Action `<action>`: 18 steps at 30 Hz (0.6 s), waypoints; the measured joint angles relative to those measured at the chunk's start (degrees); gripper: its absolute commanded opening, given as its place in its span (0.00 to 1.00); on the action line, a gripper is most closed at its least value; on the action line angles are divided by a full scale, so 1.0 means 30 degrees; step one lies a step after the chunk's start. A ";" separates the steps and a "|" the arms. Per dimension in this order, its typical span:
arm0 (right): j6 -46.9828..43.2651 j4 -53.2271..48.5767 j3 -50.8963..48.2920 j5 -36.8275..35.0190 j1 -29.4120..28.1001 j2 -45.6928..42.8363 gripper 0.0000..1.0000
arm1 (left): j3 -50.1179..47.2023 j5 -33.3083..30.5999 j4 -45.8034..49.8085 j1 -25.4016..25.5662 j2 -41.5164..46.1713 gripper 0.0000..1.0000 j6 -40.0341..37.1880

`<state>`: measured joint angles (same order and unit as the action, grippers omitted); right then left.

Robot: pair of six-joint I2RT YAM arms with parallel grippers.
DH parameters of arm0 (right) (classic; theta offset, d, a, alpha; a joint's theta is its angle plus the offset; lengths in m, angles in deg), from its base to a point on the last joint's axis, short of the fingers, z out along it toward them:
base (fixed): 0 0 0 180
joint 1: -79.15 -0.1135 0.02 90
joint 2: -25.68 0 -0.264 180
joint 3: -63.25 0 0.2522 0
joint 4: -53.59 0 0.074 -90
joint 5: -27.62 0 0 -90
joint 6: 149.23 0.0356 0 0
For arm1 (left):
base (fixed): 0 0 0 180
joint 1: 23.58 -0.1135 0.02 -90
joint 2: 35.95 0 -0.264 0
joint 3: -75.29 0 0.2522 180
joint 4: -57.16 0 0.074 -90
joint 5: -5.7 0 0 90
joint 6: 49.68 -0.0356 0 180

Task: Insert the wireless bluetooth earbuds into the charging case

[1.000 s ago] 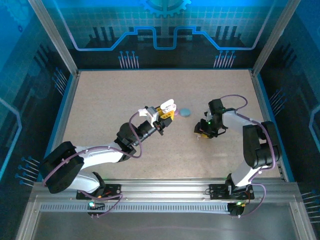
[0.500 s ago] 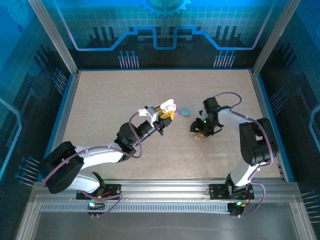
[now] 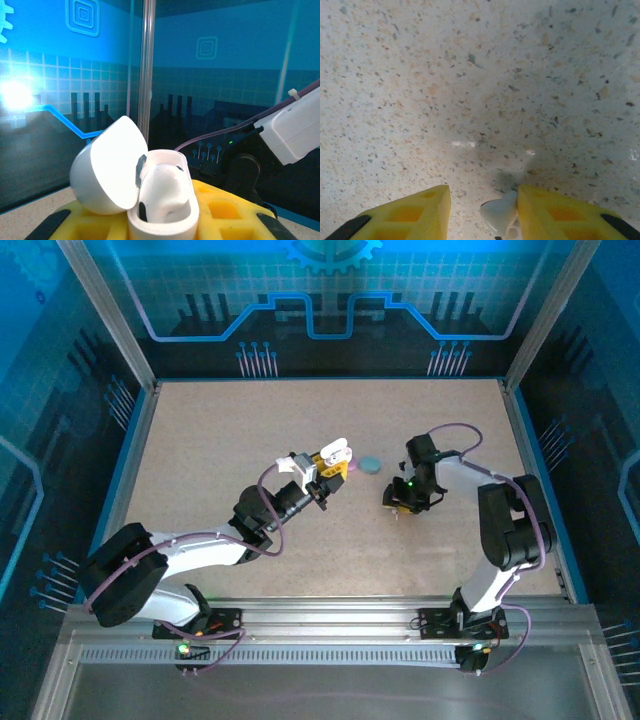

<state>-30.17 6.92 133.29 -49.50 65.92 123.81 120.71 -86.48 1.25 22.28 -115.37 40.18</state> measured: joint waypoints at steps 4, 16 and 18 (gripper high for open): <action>-0.0044 0.0000 0.0022 -0.0124 0.0000 0.0051 0.38 | 0.0000 0.0007 0.0007 0.0000 0.0000 0.23 0.0000; 0.0022 -0.0743 -0.0138 -0.1326 0.0044 -0.0066 0.35 | 0.0007 0.0000 0.0131 0.0000 0.0000 0.23 0.0000; 0.0029 -0.0772 -0.0364 -0.1450 0.0080 -0.0335 0.36 | 0.0000 0.0000 0.0131 0.0000 0.0000 0.23 0.0000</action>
<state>-30.08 4.61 132.19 -53.85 66.16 122.80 120.71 -86.48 1.64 22.28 -115.37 40.18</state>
